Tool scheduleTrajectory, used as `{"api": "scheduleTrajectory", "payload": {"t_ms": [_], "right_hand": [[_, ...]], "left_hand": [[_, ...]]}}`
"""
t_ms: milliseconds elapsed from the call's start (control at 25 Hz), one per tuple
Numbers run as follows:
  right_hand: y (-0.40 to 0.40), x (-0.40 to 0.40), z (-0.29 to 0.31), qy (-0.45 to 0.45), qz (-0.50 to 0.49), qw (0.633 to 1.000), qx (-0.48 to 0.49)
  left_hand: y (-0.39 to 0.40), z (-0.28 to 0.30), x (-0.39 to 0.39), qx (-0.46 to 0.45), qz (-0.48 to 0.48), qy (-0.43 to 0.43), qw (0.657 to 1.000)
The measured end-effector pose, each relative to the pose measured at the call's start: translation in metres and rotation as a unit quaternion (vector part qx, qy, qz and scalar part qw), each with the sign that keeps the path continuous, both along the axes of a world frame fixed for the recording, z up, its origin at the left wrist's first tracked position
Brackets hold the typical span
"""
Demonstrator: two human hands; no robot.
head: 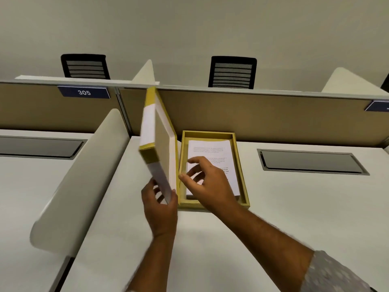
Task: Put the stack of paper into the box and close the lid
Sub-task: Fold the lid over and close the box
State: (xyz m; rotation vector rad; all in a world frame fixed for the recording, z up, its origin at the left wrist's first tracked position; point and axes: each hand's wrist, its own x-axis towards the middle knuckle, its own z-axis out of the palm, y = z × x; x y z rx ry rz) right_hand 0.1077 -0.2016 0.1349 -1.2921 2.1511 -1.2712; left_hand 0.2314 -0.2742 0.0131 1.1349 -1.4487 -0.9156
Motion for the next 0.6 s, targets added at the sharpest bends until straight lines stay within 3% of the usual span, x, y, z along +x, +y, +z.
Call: {"api": "scheduleTrajectory", "payload": {"t_ms": [240,400,480,600], "right_hand": [[0.011,-0.004,0.015,-0.139,-0.052,0.986,-0.071],[0.042,-0.037,-0.005,-0.186,-0.148,0.969,-0.071],[0.064,-0.058,-0.024,-0.213,-0.189,0.957,-0.056],[0.095,-0.09,-0.063,-0.26,-0.217,0.941,0.022]], "left_hand": [[0.009,-0.01,-0.01,-0.199,-0.066,-0.198,0.958],[0.011,-0.021,-0.012,-0.25,-0.151,-0.23,0.928],[0.011,-0.025,-0.009,-0.234,-0.207,-0.227,0.922],[0.009,-0.037,-0.004,-0.13,-0.174,-0.192,0.957]]}}
